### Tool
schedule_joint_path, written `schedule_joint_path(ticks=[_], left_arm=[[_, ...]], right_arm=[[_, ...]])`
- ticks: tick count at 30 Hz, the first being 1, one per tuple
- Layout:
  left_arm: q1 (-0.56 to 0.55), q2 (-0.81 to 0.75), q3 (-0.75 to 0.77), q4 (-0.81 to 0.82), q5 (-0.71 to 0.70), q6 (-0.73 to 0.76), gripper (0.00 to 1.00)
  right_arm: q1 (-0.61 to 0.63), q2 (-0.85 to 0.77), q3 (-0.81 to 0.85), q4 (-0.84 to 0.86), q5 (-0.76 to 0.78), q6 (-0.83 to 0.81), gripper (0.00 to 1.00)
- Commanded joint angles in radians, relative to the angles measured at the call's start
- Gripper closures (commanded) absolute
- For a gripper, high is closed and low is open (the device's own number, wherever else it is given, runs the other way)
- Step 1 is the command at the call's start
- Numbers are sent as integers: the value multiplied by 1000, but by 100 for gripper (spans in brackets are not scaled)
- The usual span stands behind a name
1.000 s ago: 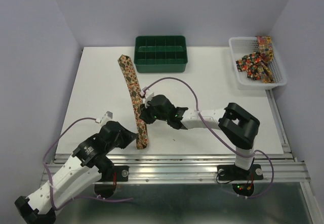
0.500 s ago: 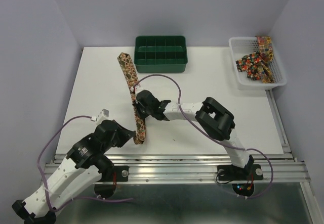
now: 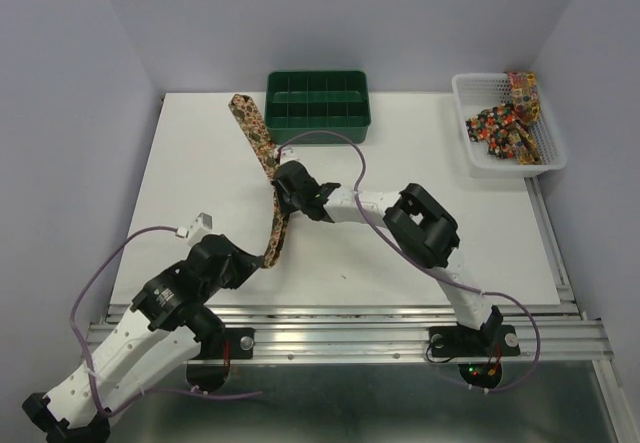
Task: Roll the ties
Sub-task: Roll the tie
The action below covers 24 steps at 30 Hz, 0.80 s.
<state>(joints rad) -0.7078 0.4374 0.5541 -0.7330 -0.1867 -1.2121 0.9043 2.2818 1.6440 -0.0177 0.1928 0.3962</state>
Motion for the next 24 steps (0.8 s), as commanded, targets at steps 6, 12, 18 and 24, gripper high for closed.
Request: schedule_joint_path(ticks=[6, 12, 18, 24], left_arm=[[-7, 89, 47, 15, -10, 54, 100], [-9, 182, 105, -29, -59, 83, 100], [-10, 182, 112, -23, -57, 89, 100], [-10, 205, 106, 26, -36, 115, 100]], right_arm=[[-8, -96, -91, 45, -177, -120, 83], [-7, -254, -249, 139, -381, -157, 80], [14, -358, -420, 223, -556, -117, 84], [38, -364, -527, 352, -720, -59, 85]])
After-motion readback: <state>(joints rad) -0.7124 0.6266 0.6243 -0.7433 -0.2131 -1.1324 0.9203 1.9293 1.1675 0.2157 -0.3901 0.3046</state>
